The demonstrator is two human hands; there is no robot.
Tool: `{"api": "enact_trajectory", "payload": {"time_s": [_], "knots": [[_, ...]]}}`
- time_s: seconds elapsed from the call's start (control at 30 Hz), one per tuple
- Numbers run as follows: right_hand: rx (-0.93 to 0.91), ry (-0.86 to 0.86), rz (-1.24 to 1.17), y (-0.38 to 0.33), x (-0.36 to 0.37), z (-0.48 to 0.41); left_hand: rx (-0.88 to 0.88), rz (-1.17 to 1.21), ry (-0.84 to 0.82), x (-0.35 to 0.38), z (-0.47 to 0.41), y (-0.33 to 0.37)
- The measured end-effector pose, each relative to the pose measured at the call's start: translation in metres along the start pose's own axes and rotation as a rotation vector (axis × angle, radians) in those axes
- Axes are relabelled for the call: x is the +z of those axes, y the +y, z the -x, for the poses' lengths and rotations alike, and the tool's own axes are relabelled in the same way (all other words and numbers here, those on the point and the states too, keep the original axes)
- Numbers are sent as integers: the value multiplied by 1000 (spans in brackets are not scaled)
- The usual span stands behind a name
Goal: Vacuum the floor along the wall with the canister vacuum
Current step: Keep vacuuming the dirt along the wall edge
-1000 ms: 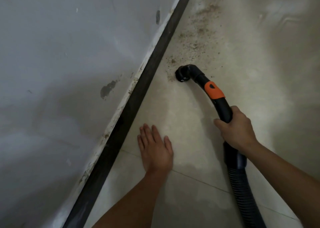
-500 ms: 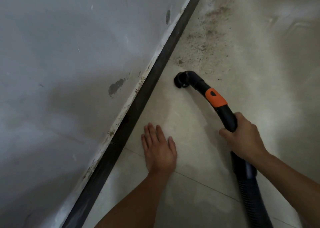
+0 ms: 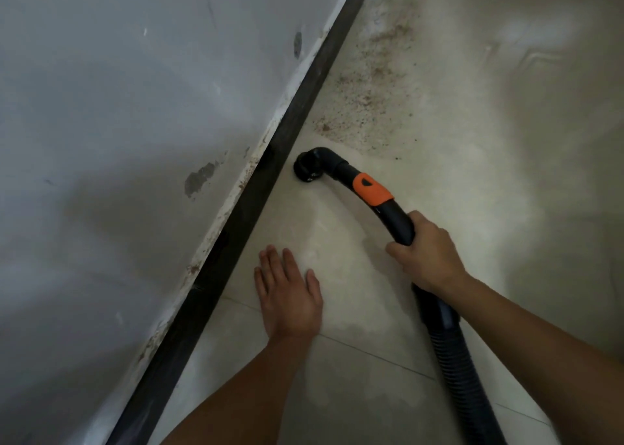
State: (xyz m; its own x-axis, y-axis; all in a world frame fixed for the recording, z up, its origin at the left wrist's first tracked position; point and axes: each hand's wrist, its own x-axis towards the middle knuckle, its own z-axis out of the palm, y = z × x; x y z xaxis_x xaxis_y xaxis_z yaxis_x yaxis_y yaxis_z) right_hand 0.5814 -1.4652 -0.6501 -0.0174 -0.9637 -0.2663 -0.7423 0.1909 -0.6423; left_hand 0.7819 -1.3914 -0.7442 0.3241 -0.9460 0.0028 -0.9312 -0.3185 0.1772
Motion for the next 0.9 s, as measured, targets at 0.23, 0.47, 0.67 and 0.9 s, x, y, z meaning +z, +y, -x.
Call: {"api": "enact_trajectory", "payload": {"time_s": [0.23, 0.47, 0.67, 0.9], "knots": [[285, 333, 25, 74, -38, 59, -15, 27, 23, -1, 0, 2], [310, 340, -120, 90, -63, 24, -1, 45, 27, -2, 2, 2], [282, 364, -90, 91, -74, -4, -3, 23, 15, 0, 0, 4], [185, 289, -41, 71, -62, -29, 5, 16, 15, -1, 0, 3]]}}
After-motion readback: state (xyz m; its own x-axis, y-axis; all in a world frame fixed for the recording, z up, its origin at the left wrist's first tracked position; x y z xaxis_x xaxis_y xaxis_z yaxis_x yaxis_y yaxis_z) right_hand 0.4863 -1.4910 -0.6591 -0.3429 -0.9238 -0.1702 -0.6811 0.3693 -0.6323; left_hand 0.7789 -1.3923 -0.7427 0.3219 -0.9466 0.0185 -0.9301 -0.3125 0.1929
